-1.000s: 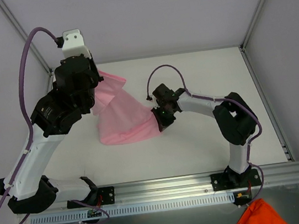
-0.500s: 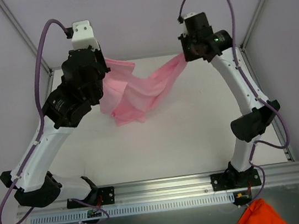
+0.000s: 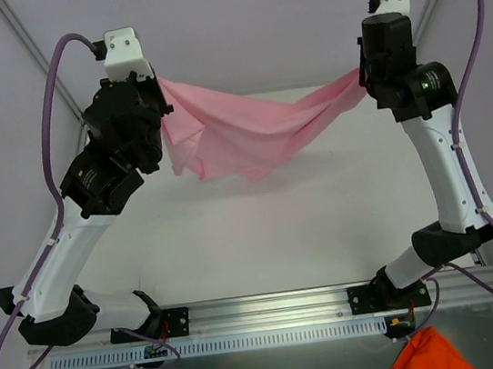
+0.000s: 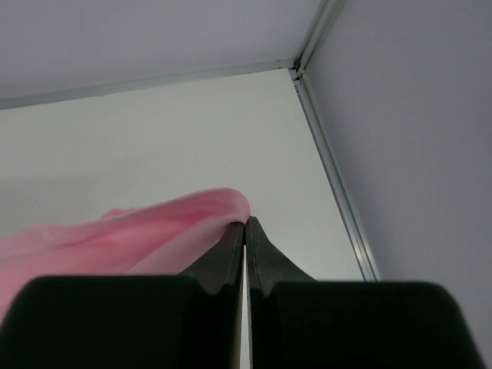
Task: Fold and stack the t-shirts
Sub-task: Flatten out the tshirt
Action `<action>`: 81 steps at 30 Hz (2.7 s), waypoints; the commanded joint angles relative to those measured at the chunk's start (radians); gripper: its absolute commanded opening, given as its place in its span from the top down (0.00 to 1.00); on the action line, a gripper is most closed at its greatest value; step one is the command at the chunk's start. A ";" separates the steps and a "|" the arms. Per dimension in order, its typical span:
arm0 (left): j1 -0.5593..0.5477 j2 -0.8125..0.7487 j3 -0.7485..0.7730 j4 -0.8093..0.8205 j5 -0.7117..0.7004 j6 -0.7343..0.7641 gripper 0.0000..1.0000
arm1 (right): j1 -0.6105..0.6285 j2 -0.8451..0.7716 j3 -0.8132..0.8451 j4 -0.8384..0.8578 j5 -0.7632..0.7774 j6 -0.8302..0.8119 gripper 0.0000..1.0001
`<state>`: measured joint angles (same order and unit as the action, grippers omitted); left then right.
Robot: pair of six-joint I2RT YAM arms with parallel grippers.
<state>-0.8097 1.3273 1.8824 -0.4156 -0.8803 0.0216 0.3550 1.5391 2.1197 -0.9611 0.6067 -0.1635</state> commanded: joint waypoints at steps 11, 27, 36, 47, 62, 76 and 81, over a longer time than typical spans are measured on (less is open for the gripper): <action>0.007 -0.076 -0.023 0.170 -0.146 0.089 1.00 | -0.033 -0.187 -0.154 0.199 0.334 0.116 0.99; 0.007 -0.077 -0.020 0.084 -0.068 0.012 1.00 | -0.034 -0.393 -0.536 0.410 0.072 0.200 0.81; 0.007 -0.073 -0.017 0.031 -0.005 -0.012 1.00 | -0.036 -0.343 -0.549 0.484 -0.126 0.203 0.37; 0.006 -0.094 -0.031 -0.192 0.150 -0.201 1.00 | 0.001 0.154 -0.380 0.288 -0.939 0.278 0.36; -0.304 0.295 0.555 -0.335 0.530 -0.130 1.00 | 0.007 0.167 -0.285 0.138 -0.507 0.226 0.46; -0.342 0.126 0.088 -0.261 0.212 -0.181 1.00 | -0.100 0.041 -0.302 0.081 -0.337 0.257 0.51; -0.335 0.041 -0.209 -0.256 0.141 -0.267 1.00 | -0.105 0.000 -0.291 0.073 -0.341 0.234 0.49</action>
<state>-1.1503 1.4044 1.7473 -0.6861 -0.6334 -0.1825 0.2504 1.5940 1.8008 -0.8761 0.2481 0.0898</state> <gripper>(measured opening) 0.011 0.511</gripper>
